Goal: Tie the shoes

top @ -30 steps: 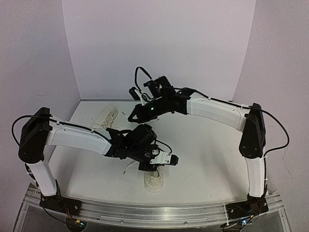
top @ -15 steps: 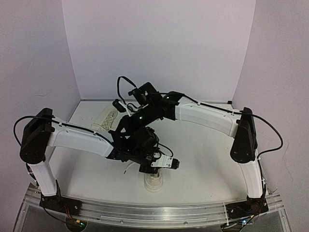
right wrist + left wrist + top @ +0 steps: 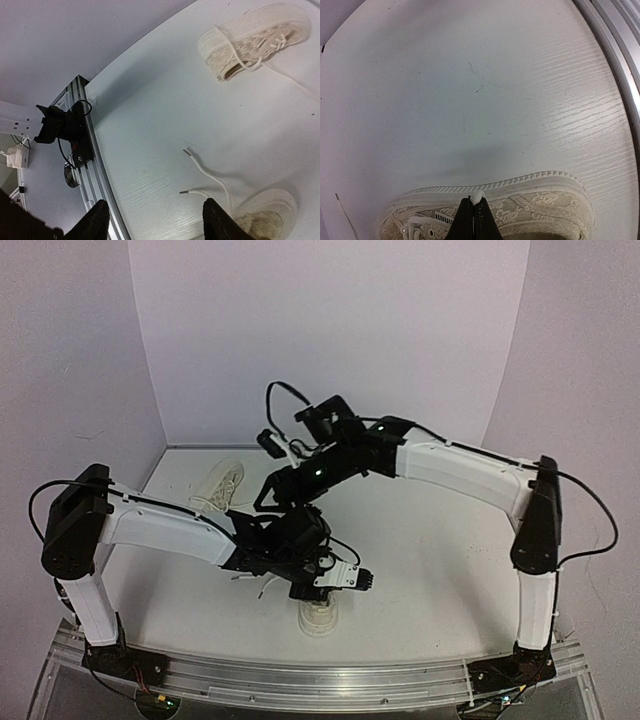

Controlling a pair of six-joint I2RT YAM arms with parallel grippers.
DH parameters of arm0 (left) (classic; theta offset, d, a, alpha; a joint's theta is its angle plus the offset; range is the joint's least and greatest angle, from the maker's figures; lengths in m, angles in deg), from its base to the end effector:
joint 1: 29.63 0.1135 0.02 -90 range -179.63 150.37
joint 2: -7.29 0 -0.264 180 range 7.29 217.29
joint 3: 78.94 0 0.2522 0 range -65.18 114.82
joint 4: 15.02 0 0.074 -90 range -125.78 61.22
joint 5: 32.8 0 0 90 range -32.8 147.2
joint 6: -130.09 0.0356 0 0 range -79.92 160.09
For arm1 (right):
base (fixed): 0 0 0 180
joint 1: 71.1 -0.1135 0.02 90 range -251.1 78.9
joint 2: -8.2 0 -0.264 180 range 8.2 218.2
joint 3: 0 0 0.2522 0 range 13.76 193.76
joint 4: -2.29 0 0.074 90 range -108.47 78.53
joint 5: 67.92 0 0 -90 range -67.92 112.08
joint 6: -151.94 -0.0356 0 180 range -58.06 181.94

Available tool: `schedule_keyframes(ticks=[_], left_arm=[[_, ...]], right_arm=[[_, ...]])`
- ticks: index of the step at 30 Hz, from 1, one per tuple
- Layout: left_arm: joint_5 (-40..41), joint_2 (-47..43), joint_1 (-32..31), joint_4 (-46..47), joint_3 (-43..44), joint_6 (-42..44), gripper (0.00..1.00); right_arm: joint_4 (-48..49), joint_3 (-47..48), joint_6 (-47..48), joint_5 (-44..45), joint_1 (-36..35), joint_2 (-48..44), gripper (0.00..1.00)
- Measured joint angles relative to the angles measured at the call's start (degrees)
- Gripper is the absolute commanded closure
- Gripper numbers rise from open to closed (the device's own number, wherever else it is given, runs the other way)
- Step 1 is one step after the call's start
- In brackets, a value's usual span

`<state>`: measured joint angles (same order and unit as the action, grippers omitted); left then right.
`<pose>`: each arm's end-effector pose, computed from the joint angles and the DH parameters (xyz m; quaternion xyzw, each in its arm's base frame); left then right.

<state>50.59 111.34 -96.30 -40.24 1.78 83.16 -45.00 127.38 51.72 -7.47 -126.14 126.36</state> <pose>0.1499 -0.3580 0.1878 0.7754 0.5206 -0.1250 0.3348 0.2585 0.4003 0.3219 -0.4346 0.7611 0.4214 0.2329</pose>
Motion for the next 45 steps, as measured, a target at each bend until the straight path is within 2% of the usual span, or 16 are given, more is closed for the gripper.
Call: schedule_keyframes(ticks=[7,10,14,19,26,34,45], left_arm=[[-7.1,0.0,4.1,-0.4,1.2,-5.7,1.0],[-10.3,0.0,6.6,0.2,1.2,-7.9,1.0],[-13.3,0.0,8.8,1.3,1.2,-9.8,0.99],[-15.8,0.0,10.1,1.6,1.3,-11.1,0.94],[-16.8,0.0,10.7,1.5,1.3,-12.2,0.8],[-16.8,-0.2,12.0,-0.7,1.3,-13.0,0.72],[-16.9,-4.0,14.4,-2.1,-0.1,-13.1,0.74]], right_arm=[[4.6,-18.3,1.1,7.2,7.1,-25.3,0.39],[9.0,-31.3,-0.8,8.7,9.1,-36.8,0.41],[13.8,-45.2,-4.2,9.1,10.5,-43.1,0.44],[16.1,-58.6,-8.3,9.2,11.2,-43.9,0.47],[23.1,-66.7,-13.2,6.8,11.3,-43.9,0.52],[30.7,-67.1,-14.9,1.9,11.3,-37.9,0.56],[35.0,-63.7,-15.6,-1.4,7.9,-29.9,0.57]])
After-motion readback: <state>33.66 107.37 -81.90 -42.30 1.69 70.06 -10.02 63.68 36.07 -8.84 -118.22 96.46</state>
